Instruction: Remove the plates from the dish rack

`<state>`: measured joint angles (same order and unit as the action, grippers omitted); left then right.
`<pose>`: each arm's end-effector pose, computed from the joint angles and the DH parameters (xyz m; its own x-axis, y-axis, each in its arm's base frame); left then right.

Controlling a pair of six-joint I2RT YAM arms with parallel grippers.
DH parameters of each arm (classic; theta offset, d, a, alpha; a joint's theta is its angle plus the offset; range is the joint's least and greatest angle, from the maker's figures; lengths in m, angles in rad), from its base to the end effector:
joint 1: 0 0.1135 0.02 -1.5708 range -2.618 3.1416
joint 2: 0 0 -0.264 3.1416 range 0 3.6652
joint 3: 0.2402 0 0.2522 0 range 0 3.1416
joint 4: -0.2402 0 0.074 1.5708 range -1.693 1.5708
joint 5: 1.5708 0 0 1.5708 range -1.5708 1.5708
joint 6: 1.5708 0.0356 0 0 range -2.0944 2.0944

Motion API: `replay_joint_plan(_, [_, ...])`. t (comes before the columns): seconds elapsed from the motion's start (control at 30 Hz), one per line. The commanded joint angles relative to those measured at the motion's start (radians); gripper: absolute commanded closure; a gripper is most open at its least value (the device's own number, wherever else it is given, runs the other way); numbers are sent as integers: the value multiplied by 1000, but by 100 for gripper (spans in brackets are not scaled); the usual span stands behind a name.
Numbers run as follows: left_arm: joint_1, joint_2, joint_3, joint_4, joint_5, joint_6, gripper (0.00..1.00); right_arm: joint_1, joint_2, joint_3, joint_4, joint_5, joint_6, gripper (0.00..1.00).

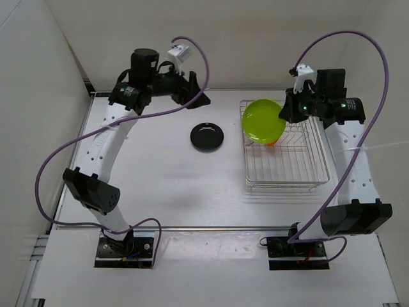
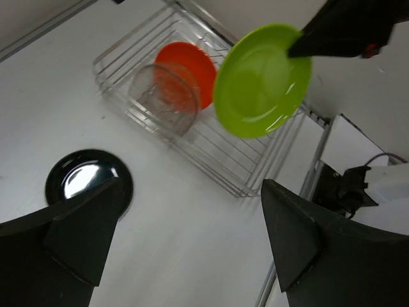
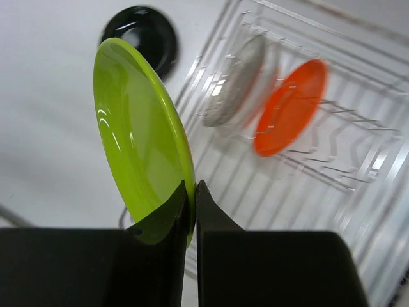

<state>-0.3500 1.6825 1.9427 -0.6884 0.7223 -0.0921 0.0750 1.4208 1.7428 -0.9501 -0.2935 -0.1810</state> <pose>0.3323 -0.1463 0.4550 -0.4640 0.0959 -0.8806 0.7829 0.5095 -0.3570 0.2798 0.0314 0.4455 -0.5215 -0.2120 -0.8265 -0.4056 0.9138 0.0216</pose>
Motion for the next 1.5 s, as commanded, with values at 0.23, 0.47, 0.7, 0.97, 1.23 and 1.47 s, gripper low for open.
replay_joint_plan(0.23, [-231,166,159,-8,-76,37,1,2,6,-32,27,-335,12,100])
replay_joint_plan(0.47, [-277,229,183,1,-106,37,1,2,6,-2,27,-386,23,100])
replay_joint_plan(0.7, [-287,258,225,1,-115,37,26,2,-16,-2,17,-407,23,100])
replay_joint_plan(0.97, [-287,258,243,1,-144,48,74,2,-16,-11,17,-398,23,100])
replay_joint_plan(1.23, [-305,240,211,-8,-216,48,88,2,-16,-29,27,-382,32,79])
replay_joint_plan(1.47, [-253,191,90,23,-323,39,88,2,-26,-63,80,-184,100,0])
